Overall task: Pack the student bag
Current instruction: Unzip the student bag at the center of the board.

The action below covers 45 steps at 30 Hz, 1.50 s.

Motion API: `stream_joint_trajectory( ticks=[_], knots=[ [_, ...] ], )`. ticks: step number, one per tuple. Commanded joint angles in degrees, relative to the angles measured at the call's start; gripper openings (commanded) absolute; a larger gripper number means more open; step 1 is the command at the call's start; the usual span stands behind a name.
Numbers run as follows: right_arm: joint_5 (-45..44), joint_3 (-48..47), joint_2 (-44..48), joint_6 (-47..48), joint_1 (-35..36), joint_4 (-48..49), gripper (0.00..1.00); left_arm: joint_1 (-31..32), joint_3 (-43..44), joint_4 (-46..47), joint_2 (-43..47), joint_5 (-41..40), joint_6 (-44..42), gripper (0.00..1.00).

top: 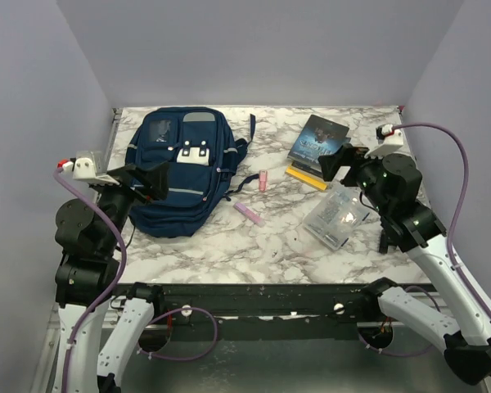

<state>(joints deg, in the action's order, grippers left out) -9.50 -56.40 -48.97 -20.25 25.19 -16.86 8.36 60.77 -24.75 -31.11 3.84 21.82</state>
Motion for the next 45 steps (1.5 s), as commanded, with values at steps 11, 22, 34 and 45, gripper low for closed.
stream_joint_trajectory(
  ticks=[11, 22, 34, 45],
  knots=[
    [11.32, 11.4, 0.11, -17.56, 0.16, 13.77, 1.0, -0.27, -5.99, -2.23, -0.69, 4.24, -0.03, 0.98],
    [34.81, 6.82, -31.11, -27.21, 4.33, 30.7, 1.0, -0.22, -7.4, -7.92, -9.63, 11.03, -2.45, 0.98],
    [27.96, -15.16, -59.96, -42.43, 15.68, 31.19, 0.79, -0.19, -13.76, -8.58, -9.52, 1.03, -6.47, 0.98],
    [20.52, -26.33, -70.92, -39.89, 19.25, 24.51, 0.81, -0.24, -14.1, -8.21, -12.61, 4.05, -7.5, 0.98]
  ],
)
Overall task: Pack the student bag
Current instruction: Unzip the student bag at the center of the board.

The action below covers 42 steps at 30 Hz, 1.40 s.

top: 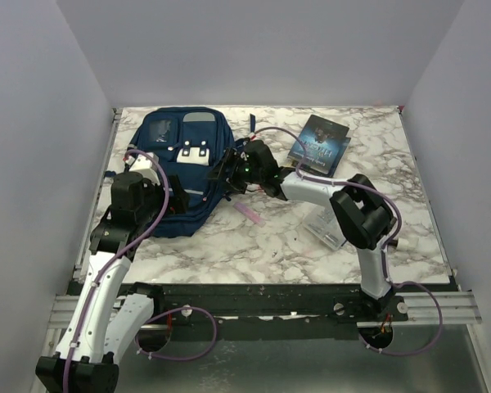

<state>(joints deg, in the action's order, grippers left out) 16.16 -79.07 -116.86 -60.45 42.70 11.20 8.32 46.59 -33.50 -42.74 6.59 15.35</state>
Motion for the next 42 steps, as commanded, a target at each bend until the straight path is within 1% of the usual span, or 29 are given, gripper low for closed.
stream_joint_trajectory(
  ticks=[1, 4, 6, 8, 10, 14, 17, 18, 20, 21, 24, 26, 27, 29, 31, 34, 38, 40, 42],
  knots=[
    [-5.68, -4.48, -3.88, 0.36, 1.9, -4.38, 0.82, -0.12, 0.02, 0.54, -1.1, 1.48, -0.94, 0.98],
    [-8.34, -7.88, -6.13, 1.36, 2.58, -6.81, 0.9, -0.08, 0.19, 0.57, -1.8, 2.29, -0.96, 0.98],
    [-11.06, -10.76, -7.91, 2.14, 3.23, -10.4, 0.93, -0.16, 0.36, 0.54, -2.24, 2.98, -1.03, 0.97],
    [-14.19, -12.97, -9.34, 1.81, 3.87, -14.07, 0.93, -0.14, 0.28, 0.54, -2.43, 2.84, -1.03, 0.97],
    [-16.61, -13.96, -10.65, 0.69, 4.3, -15.46, 0.92, -0.1, 0.0, 0.63, -2.61, 2.87, -1.03, 0.97],
    [-18.96, -16.94, -14.09, 0.06, 4.71, -17.88, 0.86, -0.14, 0.14, 0.62, -2.49, 3.86, -0.99, 0.96],
    [-17.41, -17.17, -15.07, -0.1, 5.07, -17.36, 0.79, -0.14, -0.24, 0.55, -2.17, 3.73, -1.03, 0.96],
    [-17.2, -16.68, -14.91, -0.13, 5.28, -16.53, 0.73, -0.14, -0.27, 0.62, -2.17, 4.29, -0.94, 0.96],
    [-16.52, -16.08, -14.57, -0.4, 5.51, -15.38, 0.66, -0.1, -0.13, 0.8, -2.05, 6.04, -1.08, 0.96],
    [-14.08, -15.59, -14.18, -1.08, 5.47, -14.89, 0.62, -0.14, -0.38, 1.06, -1.91, 7.33, -1.32, 0.96],
    [-11.83, -14.28, -12.62, -3.39, 5.45, -12.91, 0.53, -0.13, -1.22, 2.28, -1.8, 10.12, -1.63, 0.96],
    [-10.91, -12.85, -11.45, -4.85, 5.47, -9.25, 0.43, -0.14, -0.99, 2.38, -2.19, 11.59, -1.64, 0.96],
    [-10.15, -12.64, -11.09, -5.52, 5.48, -8.46, 0.35, -0.14, -0.89, 2.49, -2.34, 12.0, -1.6, 0.96],
    [-8.99, -13.28, -10.36, -7.04, 5.47, -8.81, 0.23, -0.14, -1.35, 2.88, -2.49, 12.14, -1.69, 0.96],
    [-7.44, -13.02, -9.12, -8.55, 5.52, -7.46, 0.14, -0.14, -1.42, 2.84, -2.93, 12.49, -1.72, 0.96],
    [-5.34, -11.46, -6.89, -11.54, 5.47, -5.15, 0.01, -0.13, -1.24, 3.28, -3.65, 15.3, -1.8, 0.96],
    [-4.59, -8.04, -2.84, -15.8, 5.47, -2.61, 0.01, 0.1, -1.54, 3.88, -4.34, 16.59, -1.86, 0.95],
    [-5.23, -6.37, -0.41, -17.63, 5.43, -1.25, 0.01, 0.29, -1.32, 4.06, -4.66, 16.89, -1.9, 0.92],
    [-6.56, -5.45, 1.28, -19.88, 5.39, -2.15, 0.01, 0.43, -1.14, 4.22, -4.77, 17.43, -1.86, 0.89]
  ],
)
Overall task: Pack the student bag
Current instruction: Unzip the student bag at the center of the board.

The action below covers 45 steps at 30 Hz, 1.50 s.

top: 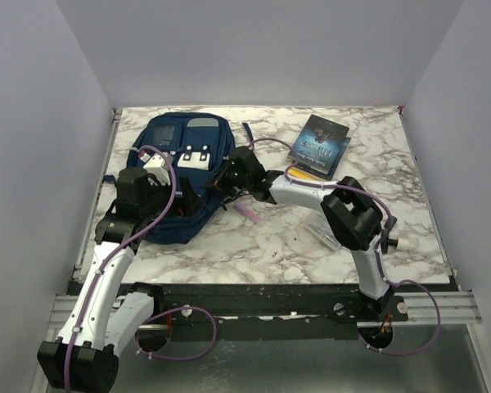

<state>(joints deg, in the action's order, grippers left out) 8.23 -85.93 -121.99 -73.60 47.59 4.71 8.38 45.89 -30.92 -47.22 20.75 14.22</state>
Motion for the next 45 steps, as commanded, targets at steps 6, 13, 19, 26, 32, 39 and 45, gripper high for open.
stream_joint_trajectory(
  ticks=[6, 13, 19, 26, 32, 39, 45],
  knots=[
    [-2.6, 4.41, 9.53, -16.27, 0.49, 4.81, 0.01, 2.33, -1.6, 3.76, -0.07, 11.92, 11.32, 0.81],
    [-2.37, 5.24, 9.29, -25.12, 0.58, 8.82, 0.01, 5.5, -4.69, 3.49, -0.32, 1.12, 24.91, 0.67],
    [-3.51, 5.72, 9.38, -27.75, 0.66, 9.78, 0.01, 14.41, -4.67, 4.19, -1.84, -22.83, 29.44, 0.47],
    [-6.23, 8.31, 12.23, -27.16, 0.68, 9.59, 0.01, 20.58, -4.1, 5.76, -5.33, -35.47, 32.1, 0.24],
    [-5.82, 8.08, 12.09, -26.5, 0.66, 9.39, 0.01, 22.13, -2.81, 5.93, -9.37, -38.12, 31.81, 0.26],
    [-4.98, 8.91, 11.52, -26.72, 0.76, 9.81, 0.01, 23.9, -0.89, 6.62, -12.59, -40.61, 30.85, 0.33],
    [-5.08, 8.92, 11.61, -26.08, 0.83, 9.95, 0.01, 24.36, -0.54, 6.84, -14.01, -42.38, 30.41, 0.37]
  ],
)
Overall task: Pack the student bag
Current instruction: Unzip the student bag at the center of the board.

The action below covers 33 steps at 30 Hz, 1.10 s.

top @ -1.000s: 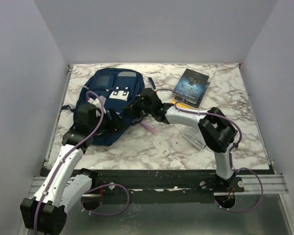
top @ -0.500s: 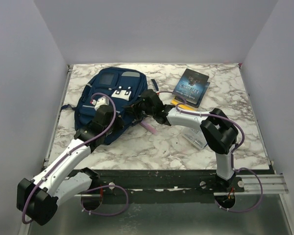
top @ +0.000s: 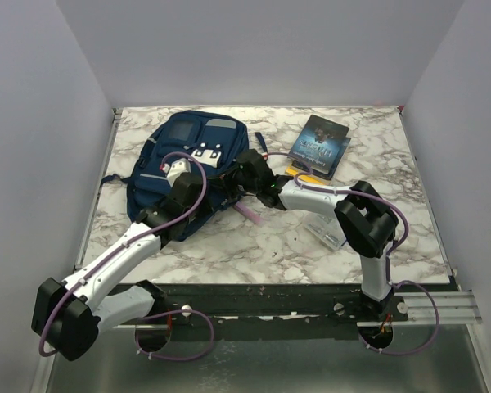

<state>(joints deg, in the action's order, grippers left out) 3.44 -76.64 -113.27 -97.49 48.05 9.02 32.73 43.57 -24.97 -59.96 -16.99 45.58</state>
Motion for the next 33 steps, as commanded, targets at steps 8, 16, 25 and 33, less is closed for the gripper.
stream_joint_trajectory(
  ticks=[8, 16, 25, 33],
  knots=[
    [-0.21, -0.61, 3.31, 0.64, 0.99, 3.47, 0.01, -0.01, 5.08, -0.17, -5.84, -8.88, -4.54, 0.33],
    [2.98, 2.78, 4.98, 6.11, 0.57, 7.89, 0.01, -2.84, 9.51, -10.14, -8.87, -13.86, -7.9, 0.0],
    [27.25, 3.77, 2.01, 24.53, -7.6, 14.48, 0.01, -12.41, 1.69, -13.05, 5.42, -3.3, -13.28, 0.0],
    [40.96, -8.25, -5.1, 38.31, -11.12, 1.56, 0.01, -14.15, -0.42, -11.25, 6.5, 3.28, -15.17, 0.0]
  ],
)
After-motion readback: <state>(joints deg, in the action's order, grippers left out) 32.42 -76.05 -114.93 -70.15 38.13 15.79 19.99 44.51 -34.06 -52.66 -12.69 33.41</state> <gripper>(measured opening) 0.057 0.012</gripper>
